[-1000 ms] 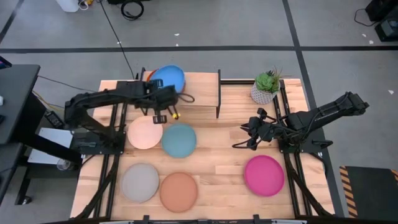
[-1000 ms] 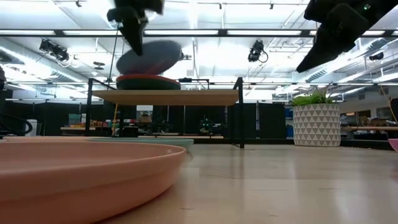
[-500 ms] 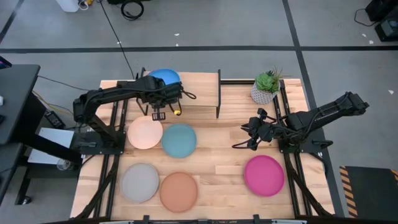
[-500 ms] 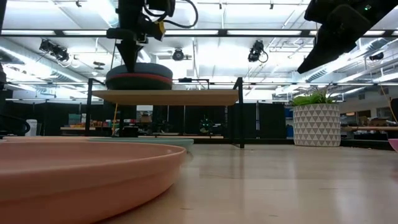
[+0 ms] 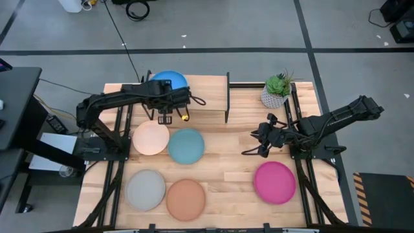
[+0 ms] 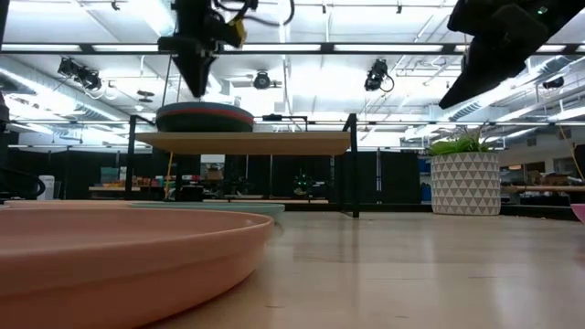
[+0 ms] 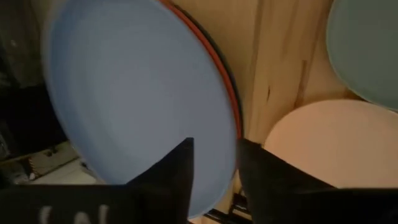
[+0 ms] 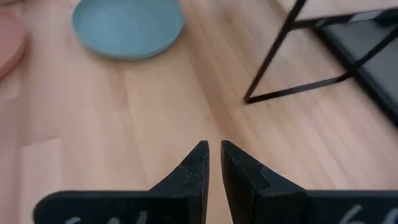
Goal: Place and stack plates onto a shelf
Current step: Stack the blue plate on the orange plate on the shelf, then stack the pink plate on the blue plate on the shelf
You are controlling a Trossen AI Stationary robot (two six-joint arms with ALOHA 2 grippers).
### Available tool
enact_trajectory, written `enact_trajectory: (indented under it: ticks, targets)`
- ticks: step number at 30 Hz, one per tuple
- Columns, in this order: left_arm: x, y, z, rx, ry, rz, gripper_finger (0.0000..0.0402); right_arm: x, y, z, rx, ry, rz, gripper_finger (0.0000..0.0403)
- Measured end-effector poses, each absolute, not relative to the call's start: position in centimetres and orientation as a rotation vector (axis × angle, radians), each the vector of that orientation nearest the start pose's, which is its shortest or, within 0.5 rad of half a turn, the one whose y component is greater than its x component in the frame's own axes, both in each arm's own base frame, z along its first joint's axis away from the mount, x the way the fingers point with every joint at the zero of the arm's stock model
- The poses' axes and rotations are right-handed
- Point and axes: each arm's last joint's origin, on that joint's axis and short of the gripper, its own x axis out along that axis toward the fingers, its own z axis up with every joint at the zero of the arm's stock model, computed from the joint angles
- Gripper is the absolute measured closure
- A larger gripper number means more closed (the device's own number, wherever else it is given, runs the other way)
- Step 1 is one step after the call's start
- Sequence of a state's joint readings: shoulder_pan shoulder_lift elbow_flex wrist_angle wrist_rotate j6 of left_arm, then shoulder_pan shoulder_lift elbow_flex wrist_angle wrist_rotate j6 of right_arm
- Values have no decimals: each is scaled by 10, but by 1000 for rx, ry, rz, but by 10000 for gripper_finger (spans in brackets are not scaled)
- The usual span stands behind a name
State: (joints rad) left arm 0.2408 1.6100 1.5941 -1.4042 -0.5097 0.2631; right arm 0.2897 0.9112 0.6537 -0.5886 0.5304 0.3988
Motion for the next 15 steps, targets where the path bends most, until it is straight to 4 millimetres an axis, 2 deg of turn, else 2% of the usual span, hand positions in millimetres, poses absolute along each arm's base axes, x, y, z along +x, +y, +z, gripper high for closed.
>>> enact_trajectory:
  ticks: [3, 6, 9, 12, 15]
  targets:
    - [283, 74, 353, 401, 1421, 404, 249, 167, 37, 234, 88, 802, -255, 353]
    - [293, 57, 376, 319, 1241, 303, 243, 169, 41, 226, 158, 905, -154, 352]
    - [306, 37, 386, 226, 1076, 188, 246, 175, 47, 215, 192, 984, -73, 346]
    - [314, 16, 379, 218, 1033, 107, 252, 177, 53, 200, 187, 1071, -39, 332]
    - [320, -6, 352, 266, 1062, 33, 257, 177, 56, 187, 167, 1137, -40, 307]
